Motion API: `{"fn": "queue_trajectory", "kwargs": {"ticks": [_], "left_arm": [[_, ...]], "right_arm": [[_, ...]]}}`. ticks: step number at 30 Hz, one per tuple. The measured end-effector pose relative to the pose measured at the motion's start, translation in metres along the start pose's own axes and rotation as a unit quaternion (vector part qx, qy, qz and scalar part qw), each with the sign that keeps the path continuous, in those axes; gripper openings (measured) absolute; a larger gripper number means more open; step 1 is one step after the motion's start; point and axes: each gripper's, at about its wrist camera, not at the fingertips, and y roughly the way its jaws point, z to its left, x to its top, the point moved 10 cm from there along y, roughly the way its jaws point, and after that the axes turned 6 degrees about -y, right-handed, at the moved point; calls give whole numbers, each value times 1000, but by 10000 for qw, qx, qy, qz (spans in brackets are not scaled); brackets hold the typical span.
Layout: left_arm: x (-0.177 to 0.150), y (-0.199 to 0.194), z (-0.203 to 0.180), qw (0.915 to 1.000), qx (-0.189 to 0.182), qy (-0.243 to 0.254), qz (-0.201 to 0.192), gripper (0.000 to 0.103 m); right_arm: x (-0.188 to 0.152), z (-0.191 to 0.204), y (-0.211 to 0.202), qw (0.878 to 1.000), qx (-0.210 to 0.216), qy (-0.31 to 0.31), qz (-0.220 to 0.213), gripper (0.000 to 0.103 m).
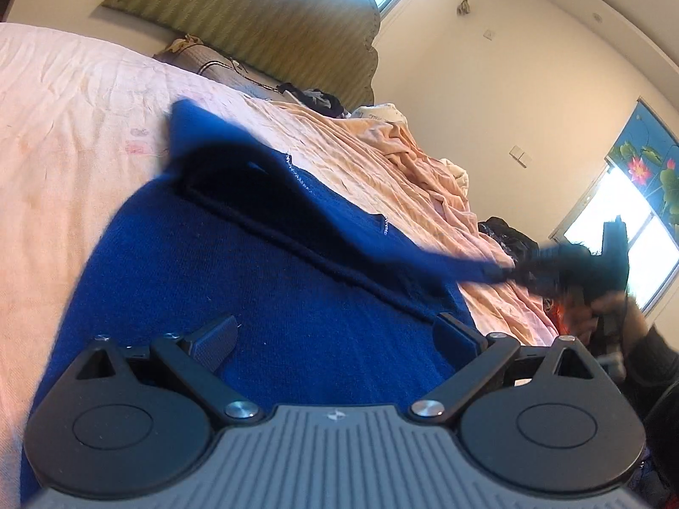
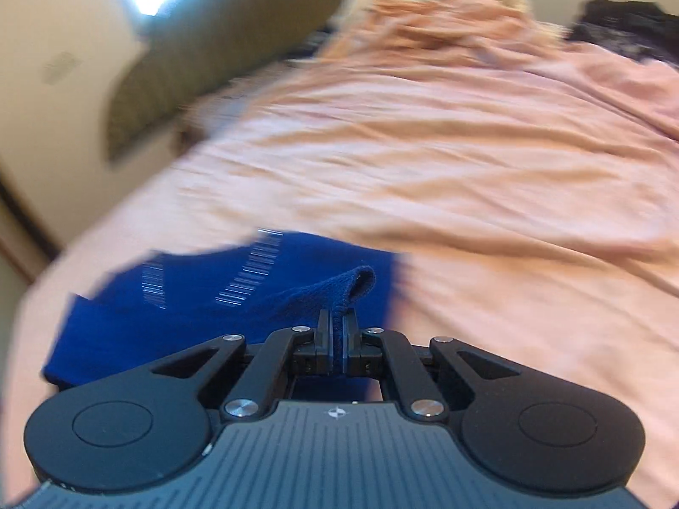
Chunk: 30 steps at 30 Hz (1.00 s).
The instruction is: Fold small clothes
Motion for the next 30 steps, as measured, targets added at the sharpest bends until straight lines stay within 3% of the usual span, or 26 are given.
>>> {"fn": "queue_trajectory", "kwargs": {"ticks": [4,5,6,8,10,12,15,17,20,23,24,28,30], "left_arm": [[0,1,0,10000,8,5,3,100],[0,1,0,10000,14,12,7,100],[0,1,0,10000,25,22,9,100],[-1,2,-1,9999,69,67,35,100],[-1,2,-2,9998,126,150,105,100],[-1,3,-8,9988,279,363,192,100],[-3,10,-27,9949,466,803,400,100],[-7,22,-44,9902,539,1149,586,100],[-15,40,-56,9788,865,1647,852,100],[-24,48,-48,9682,1202,1918,1070,99],[-25,47,-43,9656,1318,1976,1058,99],[-25,48,-39,9635,1397,2052,1003,100],[-29,51,-38,9580,1514,2249,931,103]], "right_arm": [[-19,-24,6,9995,81,303,-27,8],[-22,-25,7,9992,91,369,-77,21],[-21,-28,6,9986,15,493,-168,20],[-16,-37,-3,9965,-279,646,-447,64],[-12,-40,-23,9928,-533,556,-920,63],[-18,-26,-42,9916,-267,388,-1202,63],[-45,20,-46,9937,448,-85,-1025,64],[-65,49,-35,9935,490,-563,-855,64],[-96,84,-13,9886,359,-1349,-562,63],[-123,92,0,9807,-89,-1901,-441,62],[-125,93,-4,9798,-152,-1903,-599,62],[-135,93,-17,9883,-306,-1379,-574,68],[-144,95,-24,9879,-529,-1341,-563,72]]}}
